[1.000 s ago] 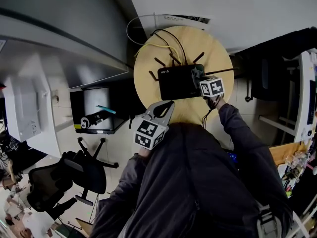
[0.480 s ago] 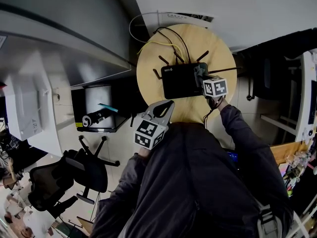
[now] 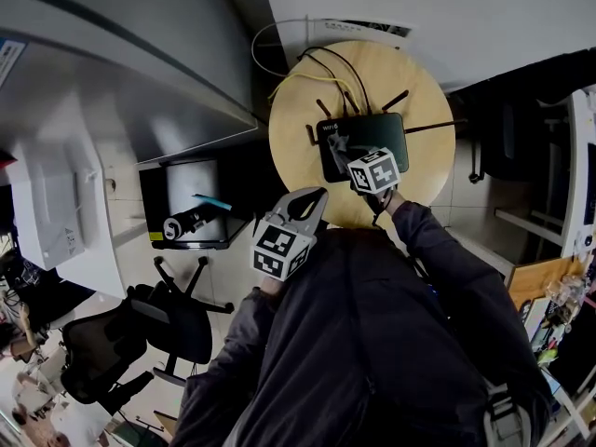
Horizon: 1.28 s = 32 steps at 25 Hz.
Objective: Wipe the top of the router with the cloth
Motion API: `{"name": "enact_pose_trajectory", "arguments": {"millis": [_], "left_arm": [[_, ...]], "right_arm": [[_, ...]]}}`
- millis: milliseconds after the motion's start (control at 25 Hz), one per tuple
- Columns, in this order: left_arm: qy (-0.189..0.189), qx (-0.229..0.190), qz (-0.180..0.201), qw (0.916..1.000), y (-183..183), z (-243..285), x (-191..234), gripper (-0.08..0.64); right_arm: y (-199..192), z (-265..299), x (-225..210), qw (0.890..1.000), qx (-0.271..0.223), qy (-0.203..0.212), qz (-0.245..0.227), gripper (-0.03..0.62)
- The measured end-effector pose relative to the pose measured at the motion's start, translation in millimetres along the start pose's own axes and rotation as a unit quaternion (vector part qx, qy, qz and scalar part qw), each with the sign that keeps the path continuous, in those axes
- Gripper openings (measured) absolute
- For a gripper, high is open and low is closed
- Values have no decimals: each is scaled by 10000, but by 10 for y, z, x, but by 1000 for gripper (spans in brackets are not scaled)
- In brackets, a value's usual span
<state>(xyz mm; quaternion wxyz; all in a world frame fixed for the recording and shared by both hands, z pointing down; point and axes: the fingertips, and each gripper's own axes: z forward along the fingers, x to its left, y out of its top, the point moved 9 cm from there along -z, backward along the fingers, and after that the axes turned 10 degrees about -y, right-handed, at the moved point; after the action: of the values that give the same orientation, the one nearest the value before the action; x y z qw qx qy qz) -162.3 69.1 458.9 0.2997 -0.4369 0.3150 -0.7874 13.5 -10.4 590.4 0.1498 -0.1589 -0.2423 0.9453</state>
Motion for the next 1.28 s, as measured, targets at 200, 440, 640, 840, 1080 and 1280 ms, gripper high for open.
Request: {"name": "enact_pose_trajectory", "arguments": {"millis": [200, 440, 640, 840, 1080, 1280], "left_arm": [[-3, 1, -16, 10000, -52, -111, 71, 0], [-38, -15, -7, 10000, -59, -150, 105, 0], [-77, -16, 25, 10000, -43, -112, 77, 0], [-119, 2, 51, 9999, -15, -29, 20, 0], [-128, 45, 59, 9999, 16, 117, -81, 0], [-130, 67, 86, 9999, 54, 284, -191, 0]], "right_arm": [[-67, 116, 352, 9996, 101, 216, -118, 29], [-212, 168, 406, 9992, 322, 168, -150, 29], [-253, 139, 298, 9990, 406, 118, -163, 29], [-294, 92, 190, 9990, 426, 75, -102, 29], [-369, -32, -87, 9993, 378, 44, 26, 29], [-454, -169, -396, 9993, 338, -27, 153, 28]]}}
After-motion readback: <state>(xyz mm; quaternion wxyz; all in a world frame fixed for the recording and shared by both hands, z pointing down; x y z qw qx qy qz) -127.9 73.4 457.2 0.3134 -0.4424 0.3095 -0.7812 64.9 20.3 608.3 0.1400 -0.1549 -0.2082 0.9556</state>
